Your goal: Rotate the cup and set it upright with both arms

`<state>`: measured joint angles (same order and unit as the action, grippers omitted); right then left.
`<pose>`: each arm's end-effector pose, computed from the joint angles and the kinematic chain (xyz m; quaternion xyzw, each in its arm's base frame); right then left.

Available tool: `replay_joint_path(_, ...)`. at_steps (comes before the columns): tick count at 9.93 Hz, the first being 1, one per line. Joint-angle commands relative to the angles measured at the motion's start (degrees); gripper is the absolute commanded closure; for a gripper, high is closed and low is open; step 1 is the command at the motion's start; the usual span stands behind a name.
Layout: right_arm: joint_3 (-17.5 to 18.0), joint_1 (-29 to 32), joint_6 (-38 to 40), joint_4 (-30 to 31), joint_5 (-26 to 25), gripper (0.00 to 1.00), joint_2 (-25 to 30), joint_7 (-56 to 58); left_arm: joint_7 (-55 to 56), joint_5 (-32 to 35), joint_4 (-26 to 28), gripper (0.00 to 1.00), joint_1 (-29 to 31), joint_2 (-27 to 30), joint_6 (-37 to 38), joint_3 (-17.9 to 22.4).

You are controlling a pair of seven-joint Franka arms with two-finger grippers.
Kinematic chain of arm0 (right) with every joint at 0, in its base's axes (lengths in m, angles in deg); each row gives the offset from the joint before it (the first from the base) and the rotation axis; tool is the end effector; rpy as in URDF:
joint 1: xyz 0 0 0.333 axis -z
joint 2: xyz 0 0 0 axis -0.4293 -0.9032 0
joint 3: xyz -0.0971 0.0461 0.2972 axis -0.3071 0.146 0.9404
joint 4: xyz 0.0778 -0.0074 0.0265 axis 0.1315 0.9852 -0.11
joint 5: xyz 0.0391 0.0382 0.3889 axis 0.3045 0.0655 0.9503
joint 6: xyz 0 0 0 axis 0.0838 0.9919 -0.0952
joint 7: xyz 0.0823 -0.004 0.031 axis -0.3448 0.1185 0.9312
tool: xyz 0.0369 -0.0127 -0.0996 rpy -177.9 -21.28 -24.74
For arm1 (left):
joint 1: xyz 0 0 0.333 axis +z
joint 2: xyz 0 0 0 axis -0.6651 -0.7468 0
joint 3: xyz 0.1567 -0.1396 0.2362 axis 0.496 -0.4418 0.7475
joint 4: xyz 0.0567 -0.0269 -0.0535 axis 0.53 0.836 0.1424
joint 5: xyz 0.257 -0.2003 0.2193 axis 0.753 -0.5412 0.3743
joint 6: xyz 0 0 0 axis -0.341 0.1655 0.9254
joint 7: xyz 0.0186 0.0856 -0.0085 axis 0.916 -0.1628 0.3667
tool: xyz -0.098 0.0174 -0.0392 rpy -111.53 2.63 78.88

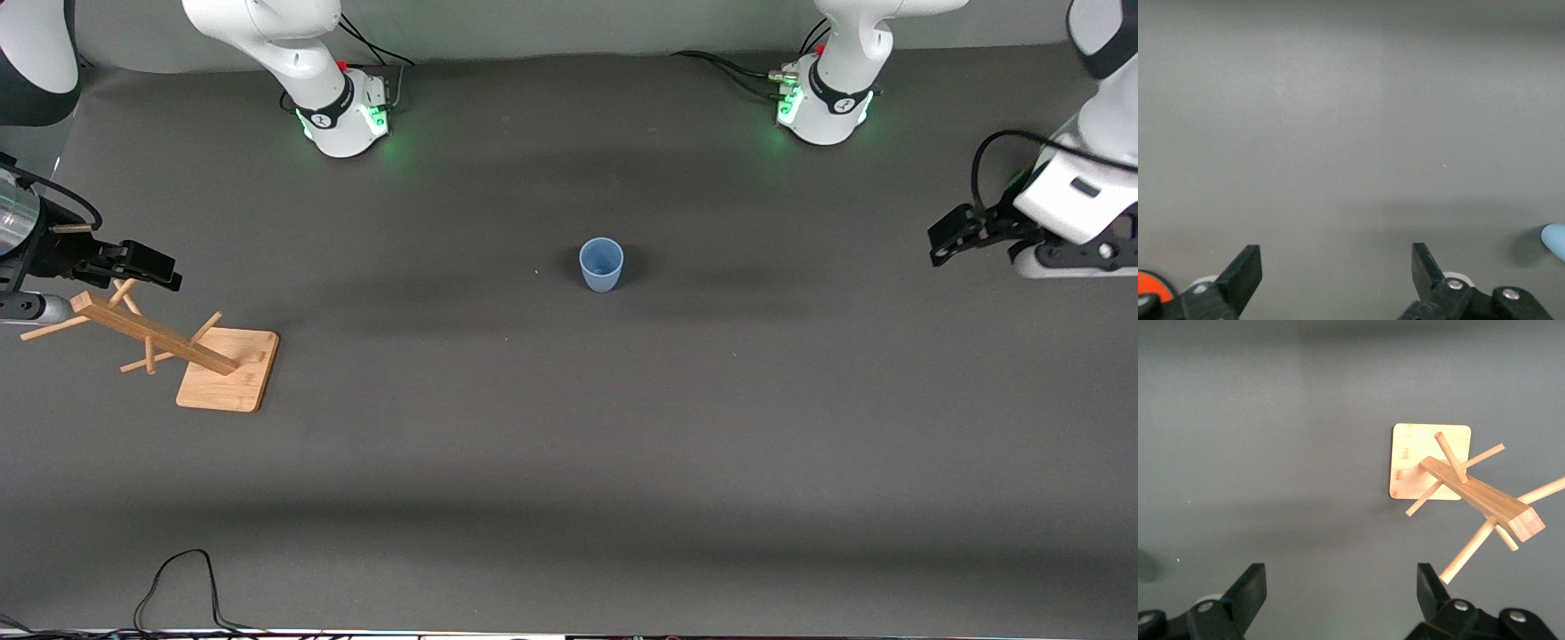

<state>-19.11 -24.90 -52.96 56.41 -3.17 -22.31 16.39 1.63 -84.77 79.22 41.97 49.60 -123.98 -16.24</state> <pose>0.5661 -0.0081 0.5829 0.9985 -0.0425 -0.0329 0.0035 0.5204 -0.0345 0.5813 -0.9998 -0.0101 -0.0188 0.0042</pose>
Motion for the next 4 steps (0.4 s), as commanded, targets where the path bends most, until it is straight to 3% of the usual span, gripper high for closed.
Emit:
replay_joint_path(1, 0.06, 0.0, 0.2, 0.03, -0.6, 0.0, 0.06, 1.05, -2.95, 0.52, 0.66, 0.0, 1.39, 1.17, 1.76, 0.0)
replay_joint_path(4, 0.06, -0.08, 0.2, 0.03, -0.6, 0.0, 0.06, 0.97, -4.19, 0.61, -0.05, 0.0, 1.39, 0.64, 1.94, 0.0)
